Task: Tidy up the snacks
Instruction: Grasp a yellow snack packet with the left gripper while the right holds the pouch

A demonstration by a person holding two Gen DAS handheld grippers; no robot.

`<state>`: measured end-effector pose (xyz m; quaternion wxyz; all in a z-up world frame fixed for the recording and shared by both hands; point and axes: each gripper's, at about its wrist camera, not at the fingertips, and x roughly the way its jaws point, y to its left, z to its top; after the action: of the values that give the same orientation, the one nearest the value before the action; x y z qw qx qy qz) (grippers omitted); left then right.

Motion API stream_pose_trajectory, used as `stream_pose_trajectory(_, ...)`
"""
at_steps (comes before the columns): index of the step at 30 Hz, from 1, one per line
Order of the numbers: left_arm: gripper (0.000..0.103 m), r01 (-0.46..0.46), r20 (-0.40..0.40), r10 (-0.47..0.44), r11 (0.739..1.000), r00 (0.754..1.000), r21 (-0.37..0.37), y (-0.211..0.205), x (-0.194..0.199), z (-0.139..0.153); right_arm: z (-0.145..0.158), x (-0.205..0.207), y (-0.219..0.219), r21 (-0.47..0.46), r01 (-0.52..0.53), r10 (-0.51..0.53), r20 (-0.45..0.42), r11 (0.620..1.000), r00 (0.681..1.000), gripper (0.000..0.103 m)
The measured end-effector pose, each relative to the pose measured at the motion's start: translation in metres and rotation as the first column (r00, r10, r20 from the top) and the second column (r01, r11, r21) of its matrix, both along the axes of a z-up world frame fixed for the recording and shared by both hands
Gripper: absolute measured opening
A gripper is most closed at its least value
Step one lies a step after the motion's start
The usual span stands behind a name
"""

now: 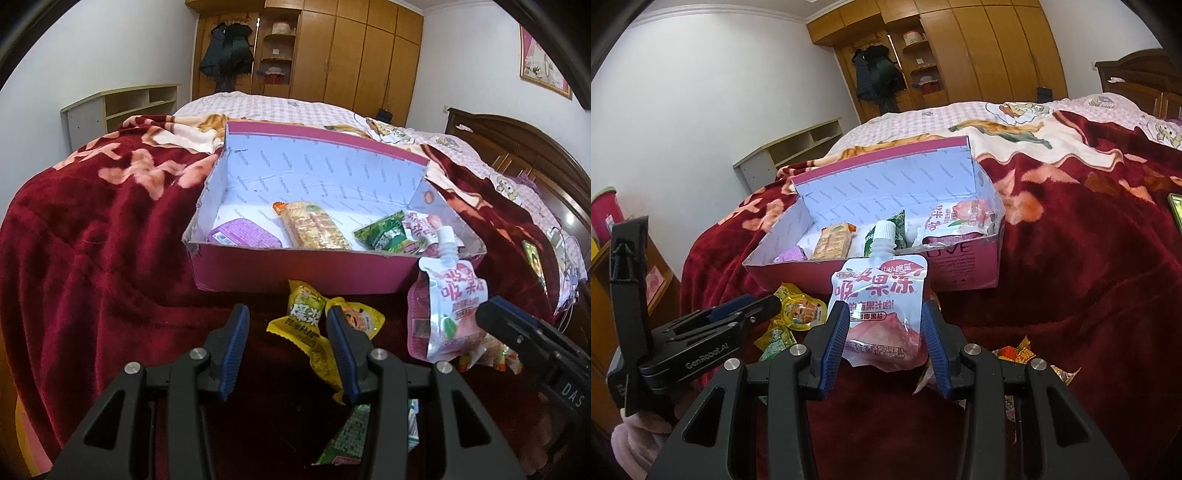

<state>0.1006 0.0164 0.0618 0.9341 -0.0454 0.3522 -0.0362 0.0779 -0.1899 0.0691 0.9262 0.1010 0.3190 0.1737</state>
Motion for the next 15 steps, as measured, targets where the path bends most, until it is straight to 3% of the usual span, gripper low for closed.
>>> stream_pose_trajectory(15,0.046,-0.002,-0.006,0.003,0.998,1.0,0.064,-0.016,0.019,-0.014,-0.006,0.003,-0.001,0.012,-0.002,0.002,-0.015,1.0,1.0,0.042)
